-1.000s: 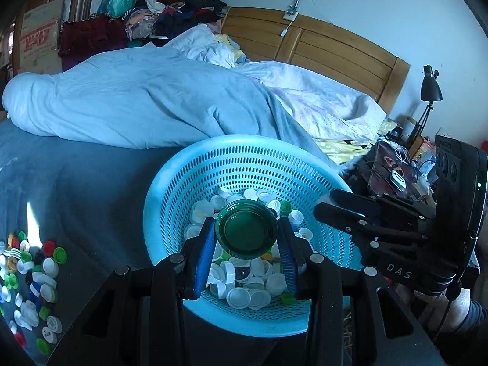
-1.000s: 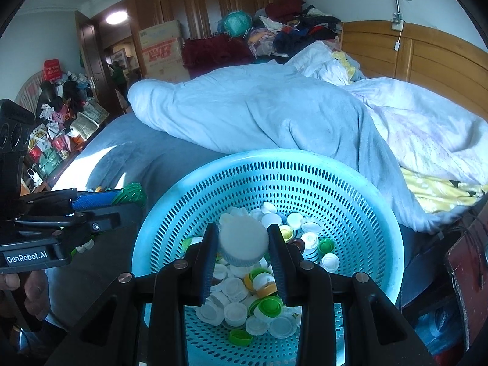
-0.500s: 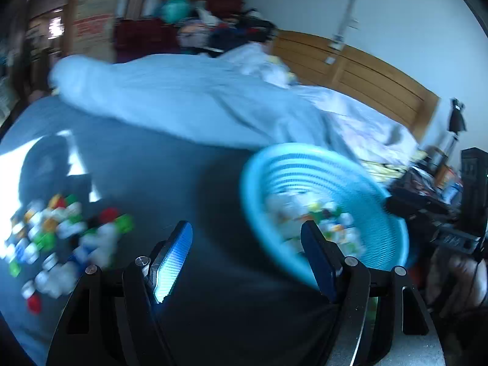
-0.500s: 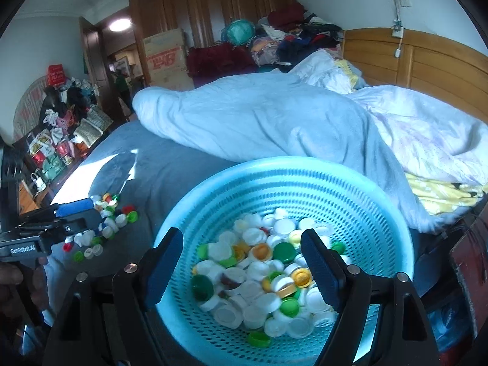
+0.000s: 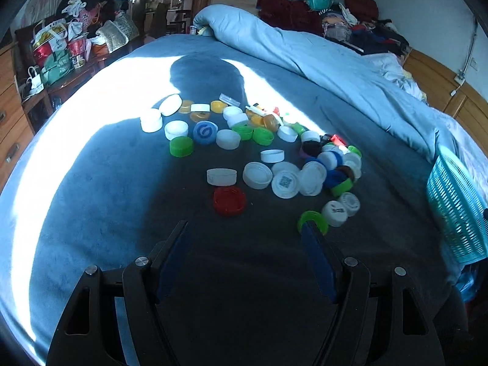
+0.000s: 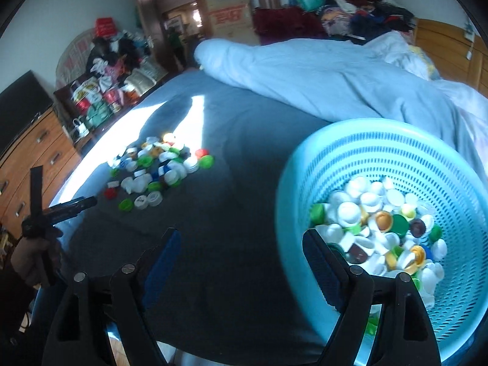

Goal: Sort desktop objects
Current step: 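Grasp a red cap with the left tool while the right tool grasps a white QR-code cap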

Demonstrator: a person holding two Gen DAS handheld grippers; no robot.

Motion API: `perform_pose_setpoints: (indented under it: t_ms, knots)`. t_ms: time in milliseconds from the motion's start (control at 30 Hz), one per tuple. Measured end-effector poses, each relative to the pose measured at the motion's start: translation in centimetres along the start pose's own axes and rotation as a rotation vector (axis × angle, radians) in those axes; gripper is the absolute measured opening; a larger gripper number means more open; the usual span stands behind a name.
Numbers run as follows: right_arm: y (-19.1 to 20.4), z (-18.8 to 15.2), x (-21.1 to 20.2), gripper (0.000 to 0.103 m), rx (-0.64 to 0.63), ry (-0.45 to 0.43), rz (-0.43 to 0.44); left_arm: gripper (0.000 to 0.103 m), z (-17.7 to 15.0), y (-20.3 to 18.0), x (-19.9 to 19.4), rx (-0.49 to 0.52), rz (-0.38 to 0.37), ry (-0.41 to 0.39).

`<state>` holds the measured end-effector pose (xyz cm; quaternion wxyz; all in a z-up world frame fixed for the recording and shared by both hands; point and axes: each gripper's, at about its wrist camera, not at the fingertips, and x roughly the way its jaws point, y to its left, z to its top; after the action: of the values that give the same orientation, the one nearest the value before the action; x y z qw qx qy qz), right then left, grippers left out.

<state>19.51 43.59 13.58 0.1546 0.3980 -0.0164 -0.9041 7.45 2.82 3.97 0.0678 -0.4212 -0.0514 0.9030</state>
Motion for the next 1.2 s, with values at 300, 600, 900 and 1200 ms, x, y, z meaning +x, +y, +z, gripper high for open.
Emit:
perform_pose_setpoints:
  t_ms: [300,600,900,1200]
  knots:
    - [1.8,-0.3,2.4,0.086,-0.024,0.077,-0.013,0.068,1.4,1.1,5.1,-0.024,-0.01,0.036]
    - [7.3,0.8,10.1,0.057,-0.113,0.115,0.124,0.026,0.5,1.4,1.7,-0.037,-0.06,0.009]
    - [13.3,2.1,20.0,0.052,-0.286,0.147,0.182,0.026,1.0,2.2,-1.1,-0.038,-0.09,-0.025]
    - [15.0,2.7,22.6,0.031,-0.357,0.155,0.171,0.026,1.4,3.5,-2.7,-0.094,-0.1,-0.045]
